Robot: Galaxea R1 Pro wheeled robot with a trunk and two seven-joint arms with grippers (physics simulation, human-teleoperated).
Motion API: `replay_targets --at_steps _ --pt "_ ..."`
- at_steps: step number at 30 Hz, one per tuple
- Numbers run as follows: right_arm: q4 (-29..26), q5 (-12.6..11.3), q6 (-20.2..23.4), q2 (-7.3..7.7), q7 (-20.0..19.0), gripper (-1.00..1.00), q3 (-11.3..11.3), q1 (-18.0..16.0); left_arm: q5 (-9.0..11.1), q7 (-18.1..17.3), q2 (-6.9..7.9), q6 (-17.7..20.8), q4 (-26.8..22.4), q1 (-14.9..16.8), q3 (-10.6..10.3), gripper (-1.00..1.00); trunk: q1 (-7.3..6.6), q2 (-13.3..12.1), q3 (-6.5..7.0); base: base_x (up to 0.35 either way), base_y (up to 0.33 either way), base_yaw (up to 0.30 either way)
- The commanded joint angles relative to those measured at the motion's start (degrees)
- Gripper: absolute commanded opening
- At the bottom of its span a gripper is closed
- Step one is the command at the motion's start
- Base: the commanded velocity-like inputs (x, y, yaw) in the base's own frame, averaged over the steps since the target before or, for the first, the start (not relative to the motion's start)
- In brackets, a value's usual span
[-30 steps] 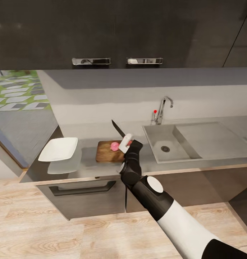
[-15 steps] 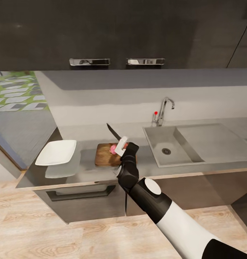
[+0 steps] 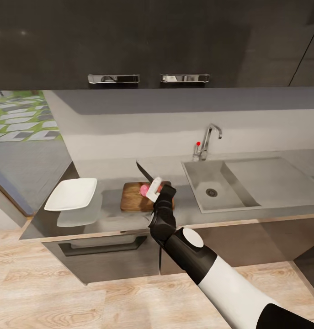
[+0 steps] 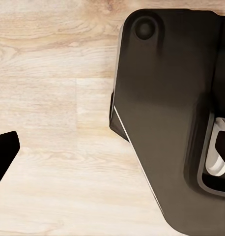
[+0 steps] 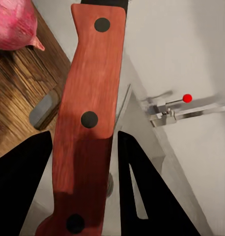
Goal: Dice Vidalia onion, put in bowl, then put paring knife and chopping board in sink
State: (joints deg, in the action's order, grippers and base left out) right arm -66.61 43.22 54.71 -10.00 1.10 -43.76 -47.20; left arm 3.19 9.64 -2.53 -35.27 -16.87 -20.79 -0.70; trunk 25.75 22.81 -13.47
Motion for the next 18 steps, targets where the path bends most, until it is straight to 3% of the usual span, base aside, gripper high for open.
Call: replay_targets --at_steps 1,2,5,18 --pt "0.65 0.03 0.31 0.00 0.13 -1.00 -1.55 -0.08 0.32 0.03 -0.01 -0.07 -0.14 -0.04 -0.09 1.00 0.04 0.11 -0.10 0.000 0.000 0.000" --pt "1.63 0.03 0.31 0.00 0.13 -1.00 -2.79 -0.08 0.32 0.03 -0.02 -0.07 -0.15 -0.04 -0.09 1.00 0.04 0.11 -0.10 0.000 0.000 0.000" --pt "2.66 -0.10 0.26 0.00 0.13 -1.00 -3.46 -0.08 0.33 0.03 -0.01 -0.07 -0.13 -0.04 -0.09 1.00 0.04 0.11 -0.10 0.000 0.000 0.000" --pt "3.06 -1.82 -0.77 0.00 0.21 -1.00 -3.66 -0.08 0.33 0.03 0.00 -0.07 -0.10 -0.04 -0.09 1.00 0.04 0.11 -0.10 0.000 0.000 0.000"
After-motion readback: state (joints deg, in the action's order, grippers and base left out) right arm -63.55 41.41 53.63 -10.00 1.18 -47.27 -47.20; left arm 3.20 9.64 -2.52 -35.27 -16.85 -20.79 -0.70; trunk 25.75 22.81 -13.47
